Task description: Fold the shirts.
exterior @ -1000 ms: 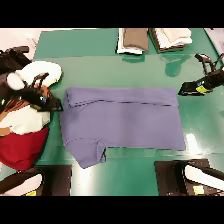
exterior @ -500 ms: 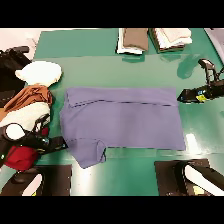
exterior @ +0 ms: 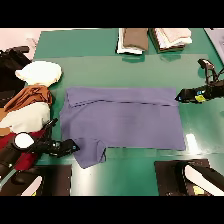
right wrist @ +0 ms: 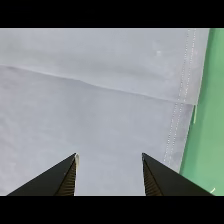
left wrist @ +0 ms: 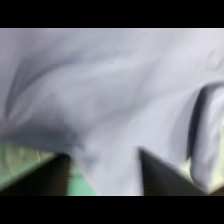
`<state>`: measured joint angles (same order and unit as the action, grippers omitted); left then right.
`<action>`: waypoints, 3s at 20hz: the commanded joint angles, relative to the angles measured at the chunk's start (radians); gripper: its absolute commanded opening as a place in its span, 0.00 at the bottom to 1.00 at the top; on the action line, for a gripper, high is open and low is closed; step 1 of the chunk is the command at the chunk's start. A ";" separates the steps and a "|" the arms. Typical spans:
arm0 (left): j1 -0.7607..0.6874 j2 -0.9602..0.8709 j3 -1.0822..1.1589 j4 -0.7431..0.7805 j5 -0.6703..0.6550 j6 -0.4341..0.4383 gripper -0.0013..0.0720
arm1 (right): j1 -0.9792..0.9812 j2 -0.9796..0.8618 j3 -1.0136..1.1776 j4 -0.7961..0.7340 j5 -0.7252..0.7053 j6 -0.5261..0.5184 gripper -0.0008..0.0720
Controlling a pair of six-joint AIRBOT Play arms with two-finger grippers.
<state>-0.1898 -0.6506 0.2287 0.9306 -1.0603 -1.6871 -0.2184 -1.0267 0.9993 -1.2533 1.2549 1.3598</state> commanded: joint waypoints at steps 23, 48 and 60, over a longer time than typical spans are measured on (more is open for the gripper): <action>-0.068 0.002 0.246 0.181 -0.052 0.023 0.05 | -0.238 0.057 -0.537 -0.131 0.149 -0.045 0.25; 0.060 -0.800 1.014 0.259 0.163 0.219 0.05 | 0.014 -0.444 0.400 -0.111 0.103 0.005 0.03; 0.060 -0.875 1.229 0.257 0.018 0.222 0.36 | -0.161 -0.600 0.538 0.169 0.221 -0.131 0.55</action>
<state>-0.1307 -1.5211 1.4014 1.1927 -0.9676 -1.4685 -0.3111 -1.6184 1.5261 -1.1400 1.3991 1.2827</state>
